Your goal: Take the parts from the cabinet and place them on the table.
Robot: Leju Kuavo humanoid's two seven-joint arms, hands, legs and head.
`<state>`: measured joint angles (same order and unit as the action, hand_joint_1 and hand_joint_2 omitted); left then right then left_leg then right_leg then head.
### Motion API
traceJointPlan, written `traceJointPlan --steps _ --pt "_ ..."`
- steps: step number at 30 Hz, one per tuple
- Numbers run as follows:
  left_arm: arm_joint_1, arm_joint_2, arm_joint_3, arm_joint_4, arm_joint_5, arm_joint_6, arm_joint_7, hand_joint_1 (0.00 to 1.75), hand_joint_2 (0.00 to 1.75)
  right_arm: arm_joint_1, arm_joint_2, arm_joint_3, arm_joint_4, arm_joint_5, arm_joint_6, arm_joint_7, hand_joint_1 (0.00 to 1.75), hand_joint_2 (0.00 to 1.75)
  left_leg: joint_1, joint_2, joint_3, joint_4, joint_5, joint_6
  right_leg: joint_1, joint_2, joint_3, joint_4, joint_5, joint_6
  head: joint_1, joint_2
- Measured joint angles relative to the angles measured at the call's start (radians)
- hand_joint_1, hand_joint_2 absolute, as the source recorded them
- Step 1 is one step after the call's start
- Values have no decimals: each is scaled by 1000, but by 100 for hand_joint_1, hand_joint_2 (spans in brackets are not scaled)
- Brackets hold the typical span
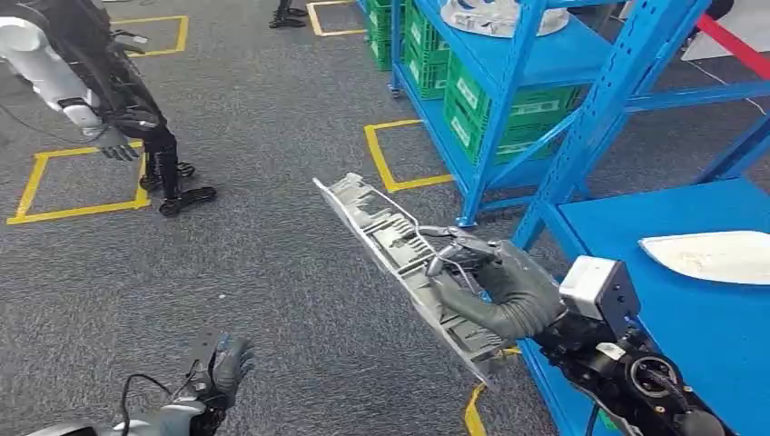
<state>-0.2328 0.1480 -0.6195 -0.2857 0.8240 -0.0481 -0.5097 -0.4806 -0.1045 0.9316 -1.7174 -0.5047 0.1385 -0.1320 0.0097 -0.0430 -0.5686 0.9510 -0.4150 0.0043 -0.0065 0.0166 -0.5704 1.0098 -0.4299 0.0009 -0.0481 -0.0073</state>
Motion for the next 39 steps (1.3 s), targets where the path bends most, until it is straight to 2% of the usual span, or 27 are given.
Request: traceJointPlan --steps 1,3,5,6,7,8,10,11,12,13,15,16,17,20,21,22,23,25,27,29,30,31,32,33,36,38,39 --pt "-1 -1 0 0 0 0 0 0 0 0 -2 -1 -1 3 -1 -2 175 175 -1 -2 -2 -2 0 -4 1 25 13 -23 -19 0 0 0" --pt "-2 0 0 0 -1 0 1 0 0 2 -2 -3 -6 8 -3 -3 175 175 2 -10 -15 2 6 -13 3 22 22 -39 -15 1 -2 0" --pt "2 0 0 0 -8 0 2 0 0 14 -3 -10 -8 22 -6 -5 175 175 4 -19 -14 -5 11 -25 5 15 23 -46 -10 -9 -1 0" --pt "2 4 0 0 -9 0 3 0 0 16 -3 -13 -11 31 -6 -5 175 175 2 -17 -15 4 1 -29 -1 6 32 -61 -2 -17 -1 0" --pt "0 2 0 0 -11 0 2 0 0 17 -3 -15 -13 38 -7 -6 175 175 3 6 -26 27 -16 -31 0 4 35 -67 1 -21 -5 0" --pt "-1 3 0 0 -11 0 2 0 0 18 -3 -18 -14 42 -9 -8 175 175 0 20 -53 86 -53 -34 0 -2 35 -68 2 -24 -11 0" --pt "-2 3 0 0 -12 0 0 0 0 32 -5 -21 -16 53 -14 -8 175 175 1 31 -140 272 -133 -42 3 -17 33 -68 3 -25 -14 0" --pt "0 2 0 0 -13 0 -1 0 0 37 -6 -24 -16 57 -15 -8 175 175 2 32 -173 338 -152 -44 4 -23 32 -68 2 -26 -15 0" --pt "2 2 0 0 -15 0 -1 0 0 39 -8 -26 -16 58 -18 -8 175 175 2 33 -185 355 -146 -46 4 -29 32 -68 2 -26 -16 0" --pt "3 2 0 0 -15 0 -1 0 0 40 -9 -26 -16 59 -19 -8 175 175 3 34 -166 313 -113 -46 4 -34 32 -68 2 -26 -17 0" --pt "0 2 0 0 -18 0 -1 0 0 47 -10 -33 -19 59 -21 -8 175 175 3 46 -69 124 -20 -42 3 -44 35 -66 0 -23 -20 0" --pt "-1 4 0 0 -18 0 -2 0 0 49 -10 -36 -21 58 -21 -8 175 175 3 67 -20 35 10 -38 4 -48 36 -65 -2 -20 -21 0" --pt "-6 4 0 0 -18 0 -2 0 0 50 -10 -40 -24 58 -21 -7 175 175 -5 80 -2 -15 5 -35 16 -49 30 -57 -6 -14 -25 0" --pt "-6 4 0 0 -18 -2 -2 0 0 51 -10 -42 -27 57 -19 -5 175 175 -9 61 -11 -5 5 -14 13 -64 31 -59 -6 -2 -17 0" --pt "-5 3 0 0 -18 -2 -2 0 0 52 -10 -42 -29 57 -17 -4 175 175 0 55 -7 -12 10 -5 16 -66 30 -55 -12 6 -16 0" --pt "-5 3 0 0 -18 -2 -2 0 0 53 -11 -43 -29 57 -17 -3 175 175 2 53 -4 -13 11 -2 9 -47 19 -36 -28 11 -17 0" --pt "-7 3 0 0 -18 -2 -2 0 0 53 -13 -45 -33 57 -17 -3 175 175 1 49 -3 -13 11 5 7 -30 -5 22 -66 15 -11 0" --pt "-8 3 0 0 -18 -2 -2 0 0 58 -16 -47 -34 57 -17 -3 175 175 -1 38 -4 -13 10 10 6 -22 -86 201 -145 21 -4 0" --pt "-6 3 0 0 -18 -2 -2 0 0 68 -19 -47 -34 57 -17 -3 175 175 -2 26 -3 -12 9 11 6 -22 -129 288 -162 22 -3 0" --pt "-6 3 0 0 -18 -2 -2 0 0 69 -22 -48 -34 57 -17 -2 175 175 -2 12 -3 -10 9 10 5 -20 -100 221 -108 20 -3 0" --pt "-6 1 0 0 -18 -1 -2 0 0 67 -22 -48 -35 57 -16 -2 175 175 -2 0 -2 -7 8 8 3 -15 -49 112 -49 17 -3 0" --pt "-6 0 0 0 -18 -2 -2 0 0 68 -23 -49 -37 58 -13 -2 175 175 -1 -8 -2 -5 6 5 0 13 -3 13 -4 14 -2 0" --pt "-7 -2 0 0 -18 -1 -2 0 0 68 -24 -49 -37 60 -10 -3 175 175 -5 -13 -7 -3 5 2 -2 47 9 -17 -13 9 0 0" --pt "-8 -2 0 0 -19 -1 -2 0 0 67 -24 -50 -38 62 -8 -5 175 175 -5 -21 -17 3 9 -4 -3 43 25 -41 -19 8 0 0" --pt "-3 0 0 0 -21 0 -2 0 0 73 -25 -56 -38 72 3 -5 175 175 -2 -40 -26 -2 20 -23 -2 25 21 -41 -12 -4 -2 0" --pt "-5 0 0 0 -22 0 -2 0 0 73 -24 -60 -42 77 10 -4 175 175 -3 11 -50 54 -25 -29 -5 7 28 -53 -6 -14 -7 0" --pt "-8 0 0 0 -23 0 -2 0 0 74 -25 -62 -42 80 11 -3 175 175 -2 22 -88 133 -65 -33 -4 -5 28 -53 -6 -20 -11 0"
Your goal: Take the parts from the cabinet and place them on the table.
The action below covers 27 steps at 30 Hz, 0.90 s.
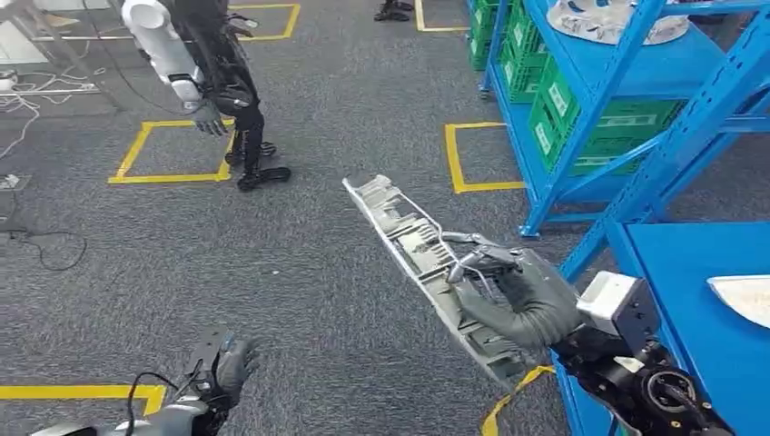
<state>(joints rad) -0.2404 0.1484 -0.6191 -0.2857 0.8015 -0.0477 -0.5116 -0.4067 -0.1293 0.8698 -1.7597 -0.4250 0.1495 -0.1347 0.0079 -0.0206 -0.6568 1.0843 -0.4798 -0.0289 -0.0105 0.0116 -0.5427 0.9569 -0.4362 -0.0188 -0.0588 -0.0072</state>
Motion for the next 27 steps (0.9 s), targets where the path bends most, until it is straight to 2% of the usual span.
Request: traceJointPlan --steps 1,2,3,4,5,6,7,8,9,10,13,14,15,16,17,18,19,20,21,22,23,24,25,27 --pt "0 0 0 0 0 0 0 0 0 3 0 -1 0 1 0 0 175 175 1 5 -46 93 -39 -3 2 -11 0 0 0 -1 -2 0" --pt "1 -1 0 0 -1 0 0 0 0 3 0 -3 0 2 2 0 175 175 1 7 -84 170 -66 -6 3 -22 -1 0 -2 -2 -1 0" --pt "3 -2 0 0 -1 0 0 0 0 5 0 -3 0 2 2 0 175 175 2 8 -107 215 -74 -8 3 -31 -1 0 -2 -3 -3 0" --pt "5 -2 0 0 -1 0 0 0 0 5 0 -3 0 2 2 0 175 175 2 10 -105 205 -57 -9 3 -40 -1 0 -2 -3 -5 0" --pt "5 -2 0 0 -1 0 0 0 0 6 0 -3 0 2 3 1 175 175 2 13 -85 163 -30 -8 3 -48 -1 0 -2 -2 -5 0" --pt "5 -1 0 0 -1 0 0 0 0 5 0 -3 0 2 5 1 175 175 2 23 -26 49 25 -7 3 -59 0 0 -3 -1 -8 0" --pt "3 0 0 0 -1 0 0 0 0 5 0 -4 0 2 6 0 175 175 1 46 27 -46 62 -3 3 -67 2 1 -5 1 -9 0" --pt "1 1 0 0 -2 1 0 0 0 5 0 -5 0 2 8 -1 175 175 -2 92 71 -134 71 1 6 -76 5 1 -7 6 -12 0" --pt "-2 1 0 0 -2 1 0 0 0 5 0 -5 0 2 8 -1 175 175 -12 90 72 -131 71 6 13 -79 3 1 -9 9 -13 0" --pt "-4 0 0 0 -2 1 0 0 0 5 0 -6 0 2 8 -1 175 175 -10 69 70 -134 76 16 12 -87 5 2 -12 14 -9 0" --pt "1 1 0 0 -2 2 0 0 0 5 0 -7 0 2 8 -2 175 175 -9 42 72 -140 77 32 12 -111 18 0 -19 33 -6 0" --pt "2 0 0 0 -2 3 0 0 0 5 0 -8 0 6 8 -3 175 175 -2 32 79 -143 79 37 6 -78 9 17 -37 41 -4 0" --pt "0 0 0 0 -2 3 1 0 0 5 0 -9 0 10 7 -5 175 175 -2 24 80 -143 78 40 6 -50 -10 64 -68 44 0 0" --pt "-2 0 0 0 -2 3 0 0 0 5 0 -11 0 15 5 -6 175 175 -2 16 80 -143 79 43 7 -34 -40 134 -104 45 7 0" --pt "-3 -1 0 0 -3 3 0 0 0 5 0 -12 0 21 0 -6 175 175 -3 5 79 -142 80 45 7 -23 -88 238 -148 46 9 0" --pt "-3 -2 0 0 -4 3 1 0 0 6 0 -13 0 24 0 -6 175 175 -5 -8 78 -141 79 46 7 -18 -126 316 -171 46 10 0" --pt "-2 -2 0 0 -5 3 1 0 0 9 0 -13 0 27 0 -6 175 175 -6 -20 79 -141 79 46 7 -16 -143 344 -168 44 10 0" --pt "-1 -2 0 0 -5 3 1 0 0 10 0 -13 0 31 0 -6 175 175 -7 -36 81 -140 79 46 7 -14 -133 313 -137 40 10 0" --pt "-1 -2 0 0 -5 3 1 0 0 10 0 -13 0 33 0 -6 175 175 -8 -50 83 -140 79 46 7 -10 -103 241 -90 34 10 0" --pt "-1 -3 0 0 -6 3 1 0 0 10 0 -13 0 35 0 -6 175 175 -8 -64 85 -140 79 46 8 2 -59 143 -37 28 10 0" --pt "-2 -5 0 0 -6 3 1 0 0 10 0 -13 0 38 0 -6 175 175 -7 -76 87 -140 78 45 10 37 -18 48 7 20 10 0" --pt "-2 -8 0 0 -6 3 0 0 0 10 0 -14 0 41 -1 -6 175 175 -8 -85 82 -140 80 40 4 77 0 20 -8 15 8 0" --pt "-3 -8 0 0 -6 3 1 0 0 8 0 -14 0 43 -1 -8 175 175 -1 -100 73 -138 83 35 9 69 11 1 -7 17 8 0" --pt "2 -6 0 0 -5 3 2 0 0 8 0 -15 0 47 -2 -7 175 175 7 -118 67 -145 91 21 13 52 12 0 -9 14 11 0"
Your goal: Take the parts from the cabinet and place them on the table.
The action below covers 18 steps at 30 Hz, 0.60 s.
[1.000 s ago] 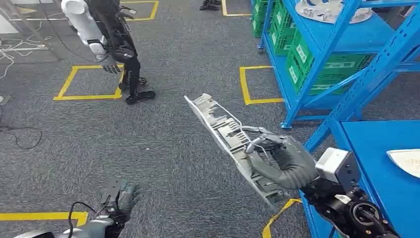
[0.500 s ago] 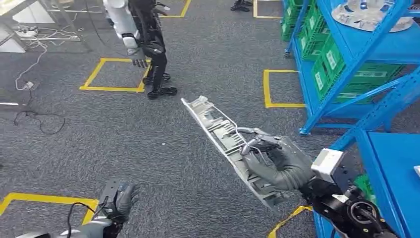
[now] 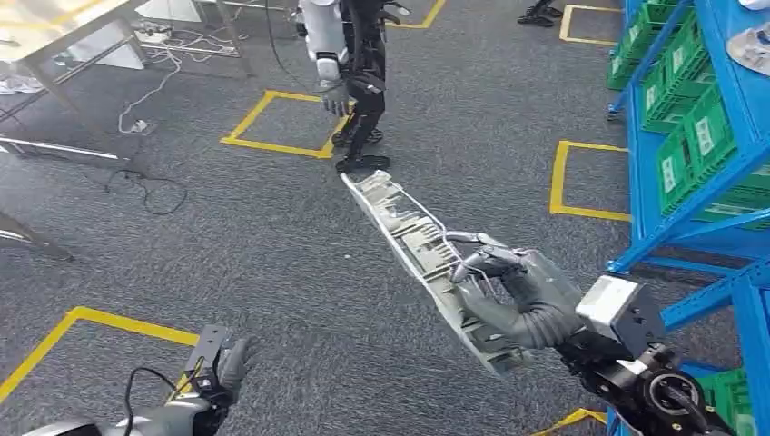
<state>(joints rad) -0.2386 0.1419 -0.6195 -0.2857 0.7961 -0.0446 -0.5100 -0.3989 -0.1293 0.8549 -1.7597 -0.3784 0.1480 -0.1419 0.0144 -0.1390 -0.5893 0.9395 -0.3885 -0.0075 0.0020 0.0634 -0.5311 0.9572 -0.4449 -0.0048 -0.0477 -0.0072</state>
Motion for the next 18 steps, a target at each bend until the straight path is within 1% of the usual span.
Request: traceJointPlan --steps 1,2,3,4,5,6,7,8,9,10,11,12,13,14,15,16,17,18 --pt "3 2 0 0 0 0 0 0 0 0 0 -1 0 2 0 0 175 175 -8 -13 0 -5 4 -7 -9 -14 6 -13 5 -6 -1 0" --pt "5 0 0 0 0 0 -1 0 0 -2 0 -1 0 2 0 0 175 175 -7 34 -3 5 -9 -7 -13 -30 15 -28 14 -10 -3 0" --pt "1 4 0 0 1 0 -2 0 0 -2 0 -2 0 2 1 -1 175 175 -13 91 -23 43 -37 -15 -12 -41 17 -35 16 -14 -11 0" --pt "-3 3 0 0 2 0 -2 0 0 -2 0 -2 0 3 2 0 175 175 -11 116 -61 119 -78 -22 -10 -56 16 -35 16 -16 -16 0" --pt "-4 3 0 0 2 0 -2 0 0 0 0 -3 0 4 2 0 175 175 -8 124 -107 209 -116 -27 -9 -71 15 -34 16 -17 -17 0" --pt "-2 3 0 0 3 0 -2 0 0 1 0 -3 0 5 2 0 175 175 -5 128 -145 283 -140 -32 -9 -85 14 -34 15 -17 -17 0" --pt "1 3 0 0 3 0 -2 0 0 1 0 -3 0 5 4 0 175 175 -3 130 -166 322 -144 -36 -9 -98 13 -33 14 -17 -18 0" --pt "4 3 0 0 3 0 -2 0 0 1 0 -3 0 5 5 0 175 175 1 132 -159 307 -123 -40 -10 -110 13 -33 12 -16 -21 0" --pt "5 5 0 0 3 0 -2 0 0 1 0 -3 0 5 6 0 175 175 4 136 -127 243 -85 -42 -10 -123 14 -31 10 -14 -22 0" --pt "5 7 0 0 3 0 -2 0 0 1 0 -4 0 6 8 0 175 175 5 147 -74 144 -39 -43 -11 -134 14 -28 7 -11 -23 0" --pt "4 8 0 0 3 0 -3 0 0 0 0 -4 0 6 10 0 175 175 5 180 -17 43 0 -43 -11 -145 16 -23 2 -5 -24 0" --pt "1 8 0 0 3 0 -3 0 0 1 0 -4 0 6 10 0 175 175 -3 217 3 -2 -7 -37 -4 -153 15 -21 -3 2 -30 0" --pt "0 8 0 0 4 0 -4 0 0 -2 0 -5 0 7 11 0 175 175 -6 196 1 -3 2 -21 0 -160 15 -17 -6 7 -26 0" --pt "1 8 0 0 4 0 -3 0 0 -2 0 -5 0 8 11 0 175 175 -7 185 -3 2 0 -13 0 -167 17 -17 -8 11 -20 0" --pt "3 9 0 0 4 0 -3 0 0 -2 0 -5 0 8 11 0 175 175 -9 174 -4 3 -2 -7 1 -178 21 -19 -9 16 -19 0" --pt "5 9 0 0 4 0 -3 0 0 -2 0 -5 0 8 11 0 175 175 -7 164 -5 1 0 0 0 -187 23 -18 -13 22 -18 0" --pt "6 10 0 0 4 0 -3 0 0 -3 0 -5 0 8 11 -1 175 175 0 153 1 -3 3 7 -6 -175 16 -12 -24 30 -19 0" --pt "5 9 0 0 4 0 -4 0 0 -3 0 -5 0 8 11 -1 175 175 0 143 1 -3 2 9 -10 -125 5 23 -50 34 -13 0"
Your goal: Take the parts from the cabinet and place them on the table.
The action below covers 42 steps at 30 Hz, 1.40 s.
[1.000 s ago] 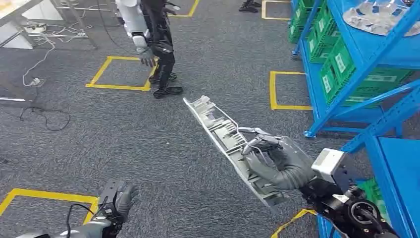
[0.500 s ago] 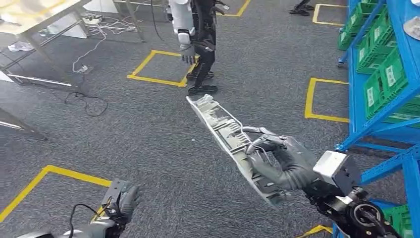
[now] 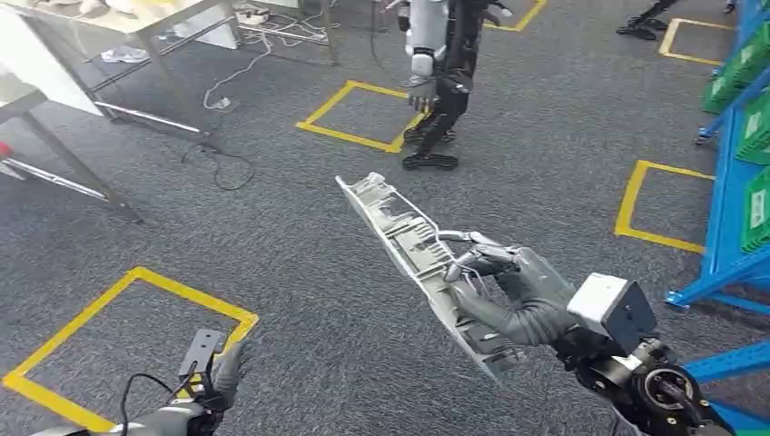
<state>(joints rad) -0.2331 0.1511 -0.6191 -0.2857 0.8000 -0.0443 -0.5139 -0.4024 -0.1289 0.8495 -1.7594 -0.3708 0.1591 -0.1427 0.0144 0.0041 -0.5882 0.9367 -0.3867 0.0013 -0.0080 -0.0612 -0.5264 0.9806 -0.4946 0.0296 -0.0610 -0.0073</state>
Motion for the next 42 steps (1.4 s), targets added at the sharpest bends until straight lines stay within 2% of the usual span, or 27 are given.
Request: traceJointPlan --steps 2,4,5,7,8,9,10,13,14,15,16,18,20,22,23,24,25,26,29,31,33,35,36,38,39,40,42 --pt "-3 0 0 0 0 0 0 0 0 -1 0 -1 0 0 1 -1 175 175 -1 -18 0 1 1 11 -1 48 -76 172 -83 2 7 0" --pt "-2 -1 0 0 0 0 0 0 0 2 0 -1 0 0 1 -1 175 175 -5 -45 0 1 0 13 -1 56 -148 313 -122 2 8 0" --pt "0 -1 0 0 0 0 0 0 0 3 0 -1 0 0 1 -1 175 175 -5 -59 1 2 0 13 -1 57 -151 309 -104 -1 8 0" --pt "0 -1 0 0 0 0 1 0 0 2 0 -1 0 1 1 1 175 175 -5 -89 4 3 0 12 -1 64 -96 175 -15 -9 9 0" --pt "0 -2 0 0 0 0 1 0 0 2 0 -1 0 2 1 1 175 175 -5 -104 5 4 0 11 -2 89 -51 73 40 -14 9 0" --pt "0 -5 0 0 0 0 1 0 0 1 0 -1 0 2 1 0 175 175 -2 -114 3 4 -1 9 -5 152 -23 5 53 -21 10 0" --pt "-3 -5 0 0 0 0 1 0 0 1 0 -2 0 2 1 0 175 175 -6 -127 -4 10 1 2 -11 169 -15 -15 50 -21 8 0" --pt "4 -4 0 0 -1 0 2 0 0 1 0 -2 0 2 1 1 175 175 7 -163 -20 2 15 -22 -1 139 -3 -24 44 -26 11 0" --pt "6 1 0 0 -1 0 2 0 0 1 0 -2 0 2 1 1 175 175 2 -164 -21 4 13 -26 -16 122 3 -40 51 -34 7 0" --pt "5 -4 0 0 -2 0 2 0 0 0 0 -2 0 2 2 2 175 175 -3 -95 -30 25 -5 -30 -12 105 10 -45 55 -38 5 0" --pt "1 -2 0 0 -3 0 2 0 0 0 0 -3 0 2 1 2 175 175 -3 -49 -59 83 -40 -35 -10 91 10 -46 55 -43 -8 0" --pt "-4 -2 0 0 -4 0 4 0 0 4 0 -3 0 5 0 2 175 175 0 -17 -145 254 -114 -42 -5 58 9 -46 53 -46 -9 0" --pt "0 -4 0 0 -6 0 4 0 0 6 0 -3 0 6 -1 2 175 175 3 -11 -186 334 -123 -46 -5 27 10 -46 51 -46 -12 0" --pt "2 -2 0 0 -8 0 5 0 0 7 0 -3 0 9 -1 3 175 175 6 -3 -124 214 -52 -49 -6 1 11 -44 46 -43 -13 0" --pt "0 -1 0 0 -8 0 5 0 0 6 0 -3 0 12 -1 2 175 175 6 16 -72 118 -11 -49 -6 -9 13 -41 43 -39 -15 0" --pt "-2 0 0 0 -8 0 5 0 0 6 0 -3 0 14 0 2 175 175 4 61 -23 32 14 -47 -3 -19 15 -38 38 -32 -18 0" --pt "-7 -1 0 0 -8 0 5 0 0 6 0 -5 0 16 1 2 175 175 -9 81 -16 13 4 -37 7 -27 13 -34 31 -25 -25 0" --pt "-7 0 0 0 -9 0 5 0 0 4 0 -5 0 17 3 4 175 175 -6 56 -20 13 7 -24 8 -36 15 -34 30 -23 -17 0" --pt "-2 0 0 0 -9 0 5 0 0 4 0 -5 -1 17 6 6 175 175 -4 24 -20 13 4 -5 7 -63 25 -34 19 -8 -8 0" --pt "-1 0 0 0 -9 0 5 0 0 3 0 -5 -3 15 7 8 175 175 1 5 -15 11 5 7 -3 30 -10 41 -34 1 0 0" --pt "-4 -1 0 0 -9 0 5 0 0 4 0 -6 -3 15 5 10 175 175 0 -17 -15 11 5 12 -2 56 -94 222 -112 4 6 0" --pt "-2 -2 0 0 -9 0 5 0 0 6 0 -5 -3 15 4 11 175 175 -3 -44 -15 12 5 12 -2 58 -150 323 -129 3 6 0" --pt "-1 -2 0 0 -9 0 5 0 0 6 0 -5 -3 14 4 11 175 175 -4 -60 -13 13 5 12 -2 58 -143 296 -99 -1 7 0" --pt "-1 -2 0 0 -4 3 4 0 0 6 0 -5 -3 14 4 12 175 175 -4 -92 -10 15 4 11 -2 73 -74 128 6 -10 7 0" --pt "-1 -4 0 0 1 4 2 0 0 5 0 -5 -3 13 4 12 175 175 -3 -104 -10 17 3 9 -2 108 -38 40 50 -16 9 0" --pt "-2 -7 0 0 5 6 0 0 0 5 0 -5 -3 11 4 11 175 175 -7 -113 -14 19 3 5 -7 157 -26 10 40 -22 9 0" --pt "-2 -6 5 0 12 9 0 0 0 5 0 -5 -3 9 4 11 175 175 1 -136 -29 19 13 -10 -4 141 -10 -11 37 -20 8 0"
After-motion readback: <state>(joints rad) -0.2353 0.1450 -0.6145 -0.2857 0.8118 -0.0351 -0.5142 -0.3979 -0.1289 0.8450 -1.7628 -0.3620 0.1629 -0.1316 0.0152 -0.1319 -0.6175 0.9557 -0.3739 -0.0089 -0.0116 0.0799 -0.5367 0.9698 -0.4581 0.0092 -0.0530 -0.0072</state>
